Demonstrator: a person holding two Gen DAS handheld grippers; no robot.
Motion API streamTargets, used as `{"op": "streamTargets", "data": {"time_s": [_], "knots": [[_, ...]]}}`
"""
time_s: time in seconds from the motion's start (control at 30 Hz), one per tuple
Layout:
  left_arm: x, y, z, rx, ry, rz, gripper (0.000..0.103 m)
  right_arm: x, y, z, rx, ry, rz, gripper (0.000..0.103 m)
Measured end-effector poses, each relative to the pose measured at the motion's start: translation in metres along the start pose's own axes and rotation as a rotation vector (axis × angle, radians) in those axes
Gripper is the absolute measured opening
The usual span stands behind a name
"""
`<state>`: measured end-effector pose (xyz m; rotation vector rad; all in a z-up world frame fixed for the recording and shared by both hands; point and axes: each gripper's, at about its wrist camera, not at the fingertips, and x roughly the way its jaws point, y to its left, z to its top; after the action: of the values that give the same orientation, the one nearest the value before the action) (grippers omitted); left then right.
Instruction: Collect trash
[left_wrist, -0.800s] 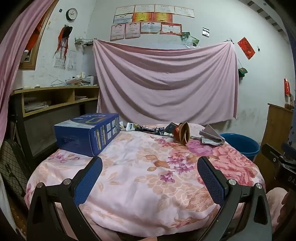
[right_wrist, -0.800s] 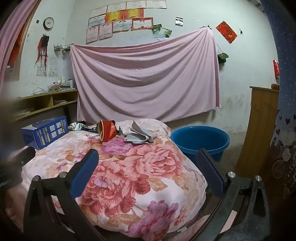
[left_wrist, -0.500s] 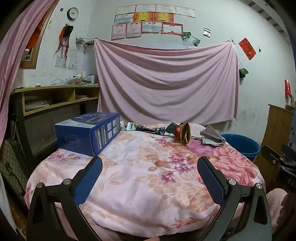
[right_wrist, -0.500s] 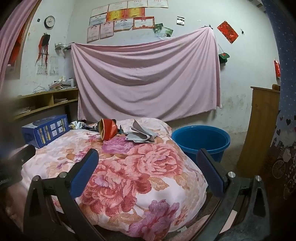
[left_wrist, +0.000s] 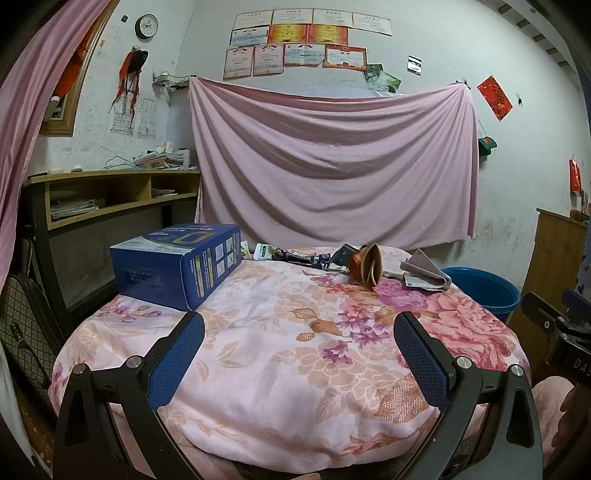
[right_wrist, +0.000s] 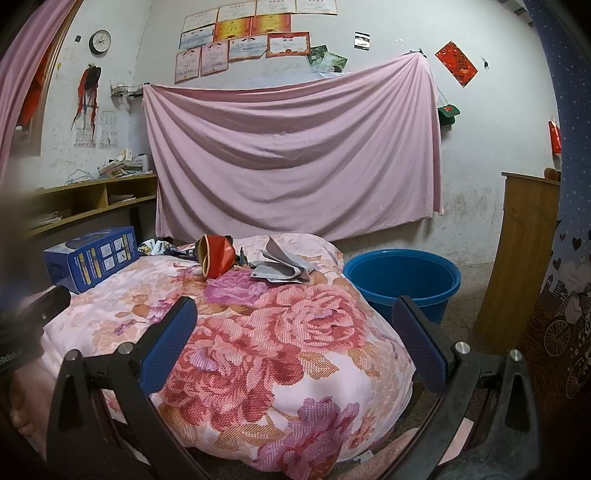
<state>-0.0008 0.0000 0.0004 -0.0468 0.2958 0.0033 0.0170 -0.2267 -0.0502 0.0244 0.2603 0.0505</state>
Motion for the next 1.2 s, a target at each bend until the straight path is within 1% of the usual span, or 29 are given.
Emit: {"op": "streamTargets", "data": {"time_s": [1.2], "knots": [[0.0009, 0.0006, 0.0005, -0.001, 0.001, 0.002, 0.100, 0.0007, 0.0000, -0.0004, 0.000, 0.004, -0.001, 0.103]]}}
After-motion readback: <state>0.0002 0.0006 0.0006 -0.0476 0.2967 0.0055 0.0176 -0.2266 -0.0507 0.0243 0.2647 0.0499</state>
